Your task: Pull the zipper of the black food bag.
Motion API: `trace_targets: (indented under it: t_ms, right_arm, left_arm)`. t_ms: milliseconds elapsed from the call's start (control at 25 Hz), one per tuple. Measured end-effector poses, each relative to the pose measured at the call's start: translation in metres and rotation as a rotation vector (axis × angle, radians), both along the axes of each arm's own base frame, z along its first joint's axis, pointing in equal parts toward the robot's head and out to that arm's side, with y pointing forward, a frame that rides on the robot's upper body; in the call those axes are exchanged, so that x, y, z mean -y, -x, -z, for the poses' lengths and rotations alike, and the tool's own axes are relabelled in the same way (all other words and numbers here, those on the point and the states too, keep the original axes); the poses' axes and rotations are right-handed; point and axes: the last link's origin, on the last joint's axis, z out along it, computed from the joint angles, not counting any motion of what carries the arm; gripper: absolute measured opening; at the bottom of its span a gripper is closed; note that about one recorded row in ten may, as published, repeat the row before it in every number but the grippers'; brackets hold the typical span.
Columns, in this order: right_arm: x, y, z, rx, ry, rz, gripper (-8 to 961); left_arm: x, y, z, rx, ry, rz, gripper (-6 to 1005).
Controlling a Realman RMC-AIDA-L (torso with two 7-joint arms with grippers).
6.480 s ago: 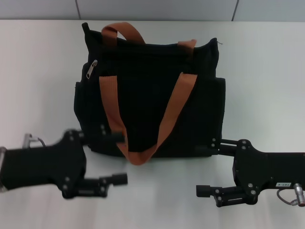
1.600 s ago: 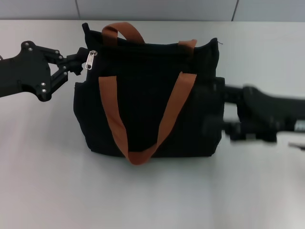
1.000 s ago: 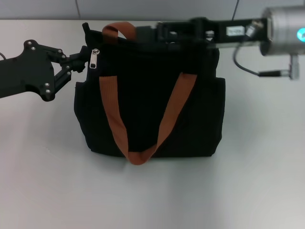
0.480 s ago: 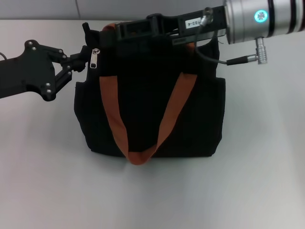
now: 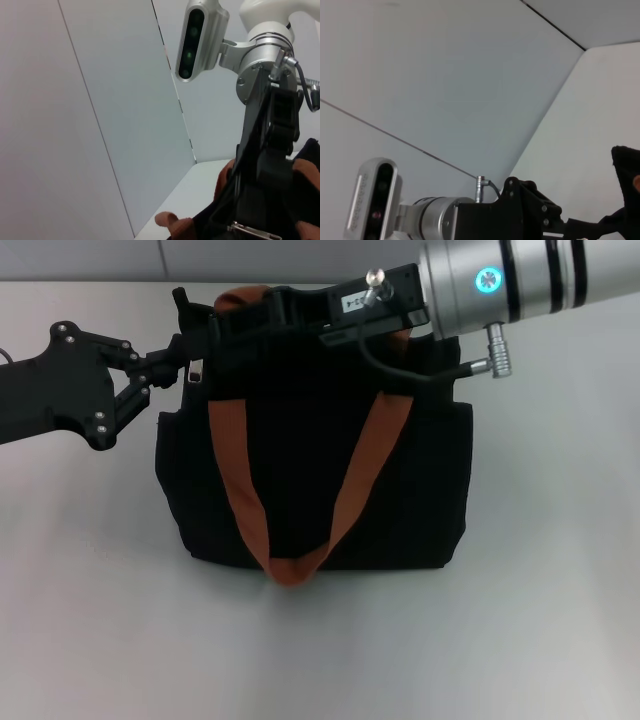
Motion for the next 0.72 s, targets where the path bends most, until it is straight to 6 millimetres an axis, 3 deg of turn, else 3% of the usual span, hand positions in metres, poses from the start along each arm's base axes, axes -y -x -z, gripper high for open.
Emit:
trace_targets:
  t_ms: [120, 720]
  right_arm:
    - [-0.0007, 0.0008, 0.0021, 0.004, -0.007, 0.003, 569]
    - [-0.0038, 0.0043, 0.0093, 0.025, -0.026, 0.022, 480]
  left_arm:
    - [0.0003, 0.0, 0.0001, -0.001, -0.001, 0.003, 32]
    - [0.0007, -0.0006, 0.0009, -0.003, -0.004, 0.011, 31]
